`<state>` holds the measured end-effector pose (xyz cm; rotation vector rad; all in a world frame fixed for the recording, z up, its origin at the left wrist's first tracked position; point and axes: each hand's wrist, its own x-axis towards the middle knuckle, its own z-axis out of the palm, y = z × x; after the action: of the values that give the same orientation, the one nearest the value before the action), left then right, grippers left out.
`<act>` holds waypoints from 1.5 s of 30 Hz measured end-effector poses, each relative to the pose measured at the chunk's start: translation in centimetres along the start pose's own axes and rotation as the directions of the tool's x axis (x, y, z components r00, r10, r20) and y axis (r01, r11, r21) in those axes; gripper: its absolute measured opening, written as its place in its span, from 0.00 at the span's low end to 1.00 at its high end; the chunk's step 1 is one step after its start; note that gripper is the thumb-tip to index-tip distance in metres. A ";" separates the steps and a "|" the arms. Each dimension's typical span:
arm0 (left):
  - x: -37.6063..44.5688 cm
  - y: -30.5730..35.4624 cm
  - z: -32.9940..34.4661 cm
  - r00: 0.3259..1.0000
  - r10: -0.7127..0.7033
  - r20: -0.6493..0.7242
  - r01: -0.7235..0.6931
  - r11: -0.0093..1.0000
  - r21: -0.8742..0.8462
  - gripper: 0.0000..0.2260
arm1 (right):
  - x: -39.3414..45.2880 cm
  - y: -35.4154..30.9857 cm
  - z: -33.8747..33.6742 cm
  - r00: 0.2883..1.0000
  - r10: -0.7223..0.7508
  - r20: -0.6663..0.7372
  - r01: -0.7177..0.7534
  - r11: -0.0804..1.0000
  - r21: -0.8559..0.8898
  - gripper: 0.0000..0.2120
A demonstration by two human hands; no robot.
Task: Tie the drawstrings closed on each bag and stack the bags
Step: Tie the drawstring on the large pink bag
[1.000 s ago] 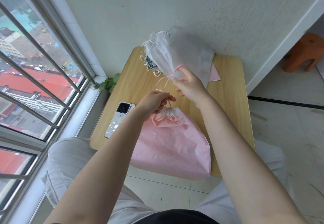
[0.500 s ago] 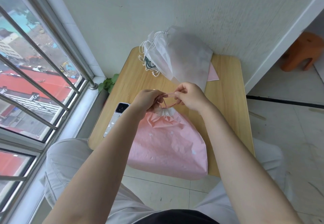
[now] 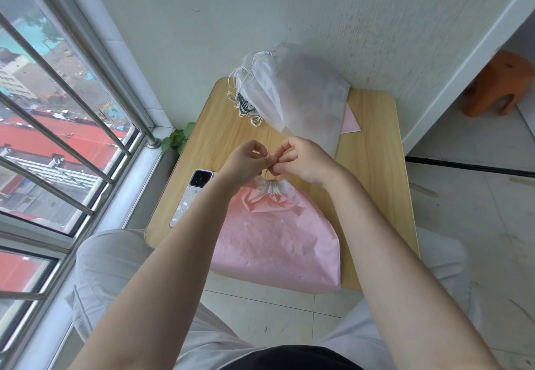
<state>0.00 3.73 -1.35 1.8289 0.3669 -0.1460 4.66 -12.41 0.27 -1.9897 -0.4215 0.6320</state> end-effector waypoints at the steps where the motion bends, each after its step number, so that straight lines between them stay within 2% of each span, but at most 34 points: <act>1: -0.1 0.0 0.1 1.000 -0.006 -0.002 0.006 1.000 0.012 0.09 | 0.0 0.0 0.0 1.000 0.005 0.000 -0.005 1.000 -0.017 0.12; 7: -0.2 0.4 0.4 0.996 -0.041 -0.079 0.046 0.997 0.067 0.11 | 0.2 0.0 0.0 0.994 0.013 -0.110 -0.022 0.997 -0.077 0.09; 10: -0.5 1.0 0.1 0.998 -0.036 -0.050 0.039 0.997 0.063 0.08 | 0.3 0.2 0.4 0.984 -0.011 -0.177 -0.002 0.997 -0.079 0.09; 14: -0.5 1.6 -0.4 0.993 -0.121 -0.007 0.121 0.985 0.126 0.04 | 0.5 0.6 0.5 0.965 -0.052 -0.256 0.017 0.990 -0.138 0.08; 19: -0.5 1.9 0.1 0.987 -0.158 0.022 0.148 0.961 0.232 0.07 | 0.7 0.5 0.5 0.971 -0.086 -0.223 0.028 0.967 -0.251 0.05; 26: -0.3 2.0 0.6 0.992 -0.116 0.049 0.083 0.895 0.438 0.02 | 0.7 0.8 0.4 0.987 -0.101 -0.121 0.040 0.903 -0.429 0.07; 29: -0.3 1.9 0.6 0.998 -0.042 0.052 0.010 0.859 0.512 0.03 | 0.6 0.8 0.3 0.994 -0.062 -0.091 0.011 0.875 -0.484 0.08; 32: -0.1 1.2 0.4 0.997 0.073 -0.004 -0.060 0.843 0.534 0.04 | 0.7 0.5 -0.1 0.999 0.023 -0.022 -0.031 0.868 -0.496 0.10; 34: 0.0 0.7 0.5 0.989 0.141 -0.045 -0.095 0.838 0.537 0.03 | 0.6 0.3 -0.2 0.996 0.084 0.039 -0.065 0.931 -0.359 0.10; 36: 0.1 0.2 0.8 0.976 0.201 -0.079 -0.132 0.846 0.517 0.04 | 0.4 0.3 -0.1 0.987 0.131 0.090 -0.121 0.986 -0.112 0.09; 38: -0.1 -0.2 1.0 0.956 0.254 -0.148 -0.145 0.845 0.514 0.10 | 0.5 0.7 -0.2 0.980 0.158 0.120 -0.169 0.982 0.089 0.10; 39: -0.3 -0.4 1.0 0.930 0.312 -0.195 -0.150 0.806 0.573 0.13 | 0.6 0.8 -0.2 0.977 0.170 0.126 -0.190 0.968 0.167 0.09; 40: -0.4 -0.6 1.2 0.884 0.404 -0.234 -0.153 0.724 0.672 0.15 | 0.7 0.9 -0.2 0.974 0.186 0.127 -0.212 0.948 0.237 0.09; 42: -0.7 -0.6 1.4 0.791 0.565 -0.233 -0.158 0.558 0.815 0.13 | 0.9 0.9 -0.2 0.967 0.224 0.122 -0.253 0.901 0.351 0.10; 43: -0.7 -0.5 1.6 0.768 0.605 -0.208 -0.185 0.521 0.833 0.10 | 0.9 0.8 -0.2 0.964 0.238 0.118 -0.265 0.882 0.390 0.11; 45: -0.8 -0.1 1.8 0.818 0.553 -0.158 -0.254 0.594 0.763 0.03 | 1.0 0.6 -0.2 0.961 0.255 0.104 -0.275 0.858 0.433 0.12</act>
<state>-0.61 1.88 -1.73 2.6982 0.1282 0.4856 5.62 -12.32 -0.45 -1.6029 -0.0132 0.8613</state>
